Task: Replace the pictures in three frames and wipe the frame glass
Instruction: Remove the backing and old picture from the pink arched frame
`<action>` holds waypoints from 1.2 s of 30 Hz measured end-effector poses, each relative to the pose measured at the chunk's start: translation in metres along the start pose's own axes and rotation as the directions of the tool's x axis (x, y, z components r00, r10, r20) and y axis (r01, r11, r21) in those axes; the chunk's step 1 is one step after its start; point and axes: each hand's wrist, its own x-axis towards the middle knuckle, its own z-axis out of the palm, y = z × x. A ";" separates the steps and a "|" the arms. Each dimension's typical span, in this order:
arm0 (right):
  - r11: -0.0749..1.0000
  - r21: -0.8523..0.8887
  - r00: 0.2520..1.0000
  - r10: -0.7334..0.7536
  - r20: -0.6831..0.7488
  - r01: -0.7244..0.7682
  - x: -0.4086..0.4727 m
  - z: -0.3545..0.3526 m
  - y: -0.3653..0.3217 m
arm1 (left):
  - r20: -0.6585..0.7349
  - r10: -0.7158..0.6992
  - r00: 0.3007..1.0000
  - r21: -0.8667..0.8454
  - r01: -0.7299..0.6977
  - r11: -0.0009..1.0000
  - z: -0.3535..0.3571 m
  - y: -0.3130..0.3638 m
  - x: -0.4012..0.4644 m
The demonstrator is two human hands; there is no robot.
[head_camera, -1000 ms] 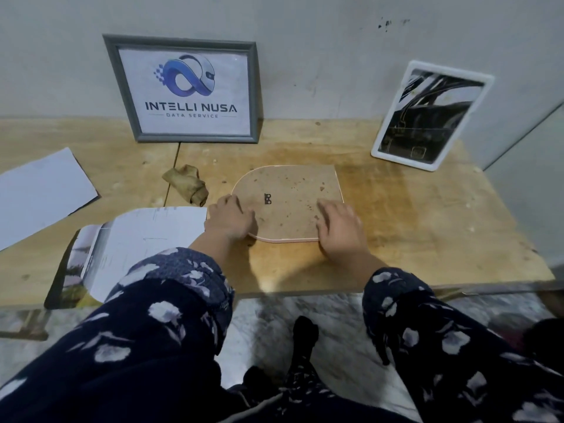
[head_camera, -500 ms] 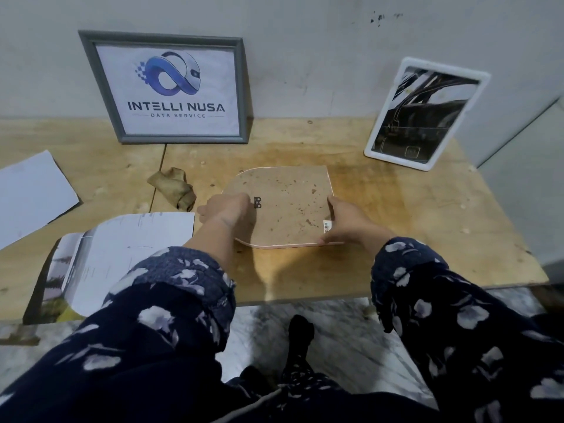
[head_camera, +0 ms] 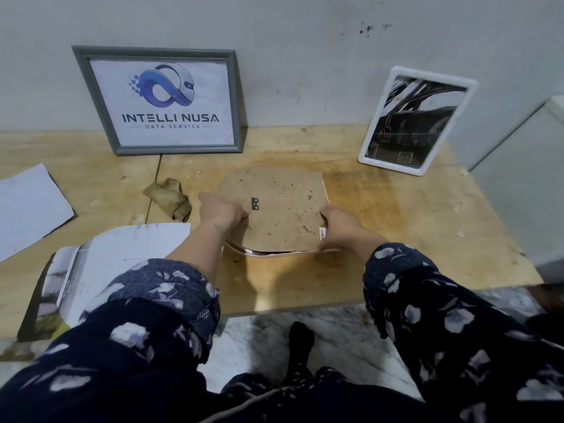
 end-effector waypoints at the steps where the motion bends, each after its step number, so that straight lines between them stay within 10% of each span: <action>1: 1.000 0.002 1.000 0.008 0.014 -0.008 -0.001 -0.002 -0.001 | 0.005 0.017 1.000 -0.033 -0.017 0.999 0.000 -0.003 -0.003; 6: 0.996 0.056 0.992 0.063 0.110 -0.070 -0.009 -0.019 -0.004 | 0.092 0.111 0.990 -0.258 -0.084 0.963 -0.009 0.006 -0.012; 12: 0.767 0.633 0.985 0.170 -0.043 -0.104 -0.025 -0.038 0.004 | 0.096 0.158 0.983 -0.352 -0.114 0.929 -0.014 0.027 -0.022; 23: 0.839 0.492 0.920 0.354 -0.166 -0.234 -0.052 -0.047 0.139 | 0.217 0.386 0.897 0.107 -0.415 0.904 0.108 0.044 -0.080; 36: 0.937 0.210 0.935 0.314 -0.165 -0.278 -0.040 -0.033 0.236 | 0.424 0.435 0.794 0.626 -0.604 0.493 0.201 0.041 -0.110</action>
